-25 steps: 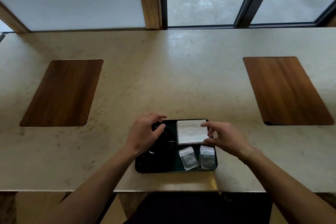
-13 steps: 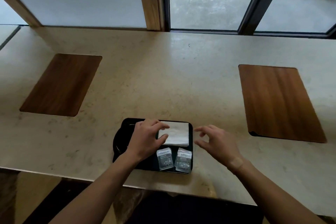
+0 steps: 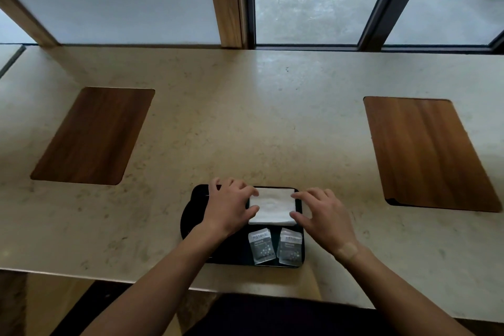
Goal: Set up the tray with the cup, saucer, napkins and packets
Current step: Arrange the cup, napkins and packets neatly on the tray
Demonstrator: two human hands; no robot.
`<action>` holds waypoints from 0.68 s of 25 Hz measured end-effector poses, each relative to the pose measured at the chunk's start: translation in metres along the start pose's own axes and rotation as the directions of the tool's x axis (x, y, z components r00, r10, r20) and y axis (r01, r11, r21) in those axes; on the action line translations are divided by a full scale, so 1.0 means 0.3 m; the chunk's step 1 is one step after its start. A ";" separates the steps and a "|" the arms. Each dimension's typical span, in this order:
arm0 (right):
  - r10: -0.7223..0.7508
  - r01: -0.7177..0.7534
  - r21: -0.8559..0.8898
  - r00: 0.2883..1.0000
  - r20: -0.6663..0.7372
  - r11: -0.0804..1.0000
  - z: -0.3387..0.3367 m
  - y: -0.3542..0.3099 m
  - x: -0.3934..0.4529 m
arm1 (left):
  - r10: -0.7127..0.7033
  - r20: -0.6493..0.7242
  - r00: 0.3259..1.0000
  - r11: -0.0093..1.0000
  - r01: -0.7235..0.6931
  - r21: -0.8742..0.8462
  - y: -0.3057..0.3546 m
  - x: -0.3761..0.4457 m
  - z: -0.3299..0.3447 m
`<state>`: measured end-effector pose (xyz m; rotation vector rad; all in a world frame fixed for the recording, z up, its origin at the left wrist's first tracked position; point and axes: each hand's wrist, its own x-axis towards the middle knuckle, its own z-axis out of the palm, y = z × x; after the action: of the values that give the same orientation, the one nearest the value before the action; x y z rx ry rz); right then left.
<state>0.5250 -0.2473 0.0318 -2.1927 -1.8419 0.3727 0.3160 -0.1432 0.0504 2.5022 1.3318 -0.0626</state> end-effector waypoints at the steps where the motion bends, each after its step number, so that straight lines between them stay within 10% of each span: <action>1: -0.010 0.010 -0.022 1.000 -0.001 1.000 0.015 -0.013 0.005 | 0.010 0.043 0.999 0.998 -0.013 0.056 0.004 0.014 0.003; 17: -0.003 0.012 -0.157 0.998 0.057 0.987 0.162 -0.056 0.017 | 0.136 0.241 0.961 0.930 -0.207 0.304 0.005 0.110 0.093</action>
<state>0.4933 -0.2382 -0.0078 -2.2995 -1.9711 0.3005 0.3388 -0.1256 0.0182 2.7751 1.0809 -0.5439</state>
